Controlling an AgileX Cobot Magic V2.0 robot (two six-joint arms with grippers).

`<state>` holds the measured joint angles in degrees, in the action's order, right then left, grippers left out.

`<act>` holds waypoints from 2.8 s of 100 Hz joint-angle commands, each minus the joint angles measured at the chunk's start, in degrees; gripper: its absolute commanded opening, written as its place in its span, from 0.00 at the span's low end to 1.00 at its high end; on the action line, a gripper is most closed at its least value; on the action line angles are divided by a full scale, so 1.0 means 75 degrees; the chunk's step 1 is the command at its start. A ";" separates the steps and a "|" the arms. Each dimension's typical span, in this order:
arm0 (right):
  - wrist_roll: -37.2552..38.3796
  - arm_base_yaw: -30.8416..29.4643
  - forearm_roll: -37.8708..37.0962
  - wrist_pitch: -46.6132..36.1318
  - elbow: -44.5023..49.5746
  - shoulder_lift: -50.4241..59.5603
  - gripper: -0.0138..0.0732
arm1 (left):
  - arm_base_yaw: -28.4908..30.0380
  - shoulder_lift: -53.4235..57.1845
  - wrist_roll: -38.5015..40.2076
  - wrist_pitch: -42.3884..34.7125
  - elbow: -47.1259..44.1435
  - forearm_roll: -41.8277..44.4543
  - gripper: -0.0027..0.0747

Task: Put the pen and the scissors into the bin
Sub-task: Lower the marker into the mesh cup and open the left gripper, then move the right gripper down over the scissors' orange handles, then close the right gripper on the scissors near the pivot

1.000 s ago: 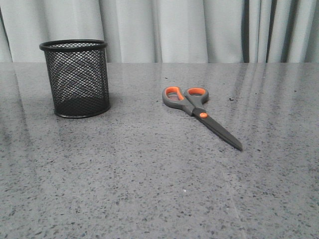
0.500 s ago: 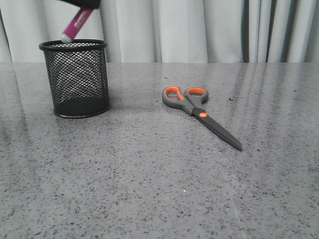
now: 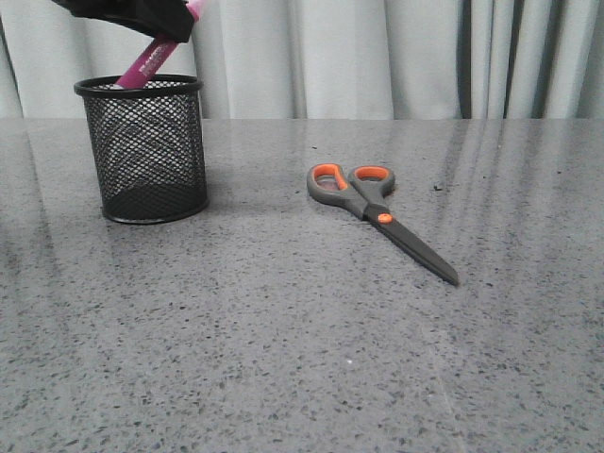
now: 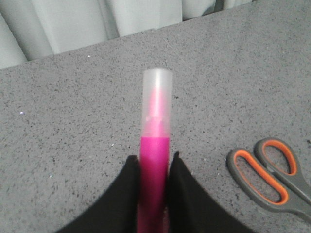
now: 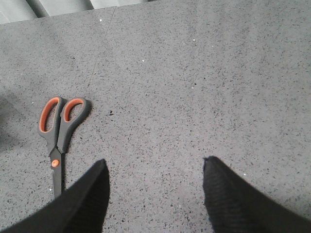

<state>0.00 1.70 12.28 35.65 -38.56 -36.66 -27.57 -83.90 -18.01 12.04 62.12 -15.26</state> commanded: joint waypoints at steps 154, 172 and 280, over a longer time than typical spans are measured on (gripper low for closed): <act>-0.4899 0.1375 0.3604 0.2707 -0.2999 -0.4007 0.61 | 0.3158 0.4793 0.0049 0.1780 -0.1270 0.0451 0.52; -0.2564 0.3087 0.0653 0.2163 -0.3805 -0.4724 0.61 | 0.3158 0.4793 0.0049 0.1708 -0.1270 0.0440 0.52; -0.0211 0.4089 -0.2152 0.1331 -0.5067 -0.7774 0.61 | 0.3158 0.4793 0.0049 0.1479 -0.1270 0.0440 0.52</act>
<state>-3.68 31.60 -0.54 48.54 -74.68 -96.68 -4.09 -48.39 -18.01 27.71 51.01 -10.92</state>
